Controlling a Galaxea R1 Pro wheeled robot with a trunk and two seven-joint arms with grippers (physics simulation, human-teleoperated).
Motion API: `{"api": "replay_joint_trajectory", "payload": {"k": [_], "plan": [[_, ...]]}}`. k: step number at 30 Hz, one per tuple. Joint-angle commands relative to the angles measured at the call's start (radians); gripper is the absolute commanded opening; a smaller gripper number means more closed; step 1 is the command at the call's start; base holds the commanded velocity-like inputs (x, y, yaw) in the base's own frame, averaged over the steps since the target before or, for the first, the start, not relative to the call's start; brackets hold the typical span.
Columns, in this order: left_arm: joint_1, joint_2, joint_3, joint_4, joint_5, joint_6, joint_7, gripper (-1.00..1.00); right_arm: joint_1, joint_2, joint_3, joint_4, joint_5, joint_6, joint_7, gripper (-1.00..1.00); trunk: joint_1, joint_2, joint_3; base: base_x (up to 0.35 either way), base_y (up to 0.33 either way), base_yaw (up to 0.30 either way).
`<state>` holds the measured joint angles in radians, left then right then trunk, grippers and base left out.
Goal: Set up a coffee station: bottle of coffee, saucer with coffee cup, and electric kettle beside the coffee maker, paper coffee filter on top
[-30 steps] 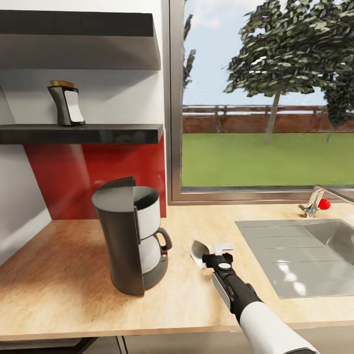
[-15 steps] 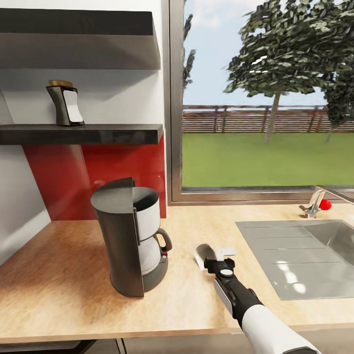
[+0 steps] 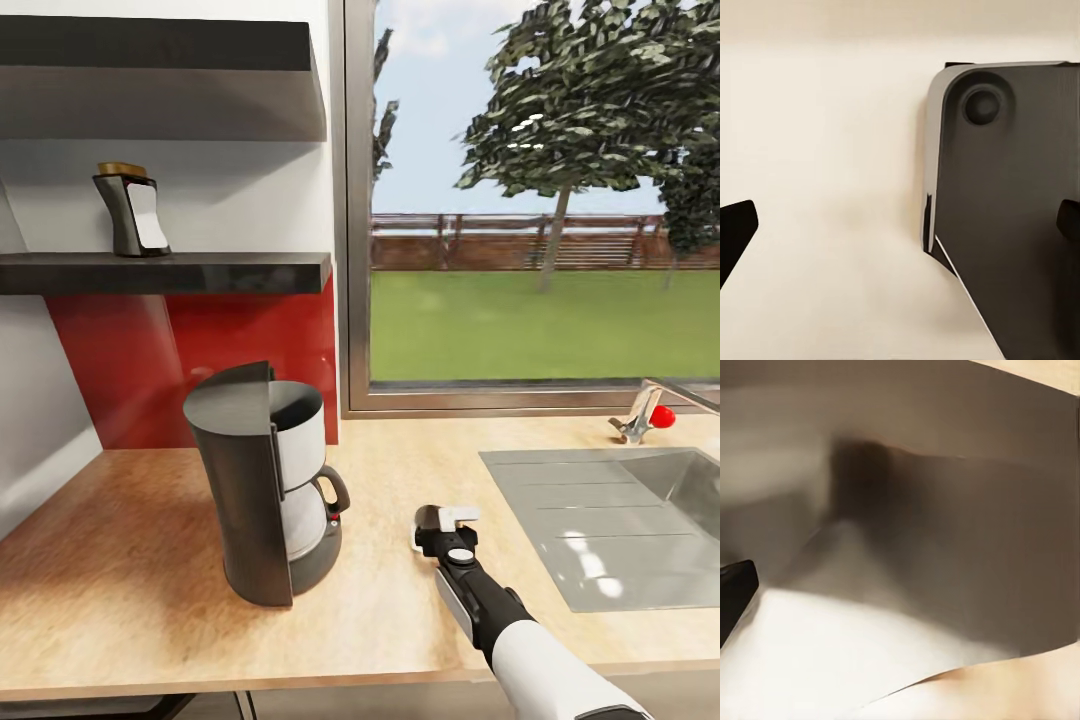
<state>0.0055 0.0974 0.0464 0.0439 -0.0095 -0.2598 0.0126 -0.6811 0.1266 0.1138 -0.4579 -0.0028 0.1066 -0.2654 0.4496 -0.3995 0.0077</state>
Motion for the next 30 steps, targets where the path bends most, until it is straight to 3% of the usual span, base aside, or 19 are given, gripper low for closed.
{"api": "replay_joint_trajectory", "payload": {"k": [1,2,3,30], "plan": [[-0.001,-0.001,0.004,0.002,-0.001,-0.006,0.001,1.0,0.0,-0.001,0.007,-0.001,0.0,0.008,-0.008,1.0,0.0,0.0,0.0,0.0,0.0,0.0],[0.0,-0.001,0.004,0.002,-0.001,-0.006,0.001,1.0,0.0,-0.001,0.007,-0.001,0.0,0.008,-0.008,1.0,0.0,0.0,0.0,0.0,0.0,0.0],[-0.001,-0.002,0.004,0.002,-0.001,-0.006,0.001,1.0,0.0,-0.001,0.006,-0.001,0.0,0.008,-0.008,-1.0,0.0,0.0,0.0,0.0,0.0,0.0],[0.001,-0.004,0.005,0.002,-0.001,-0.006,0.001,1.0,0.0,-0.001,0.006,-0.002,0.0,-0.001,-0.008,-1.0,0.0,0.0,0.0,0.0,0.0,0.0]]}}
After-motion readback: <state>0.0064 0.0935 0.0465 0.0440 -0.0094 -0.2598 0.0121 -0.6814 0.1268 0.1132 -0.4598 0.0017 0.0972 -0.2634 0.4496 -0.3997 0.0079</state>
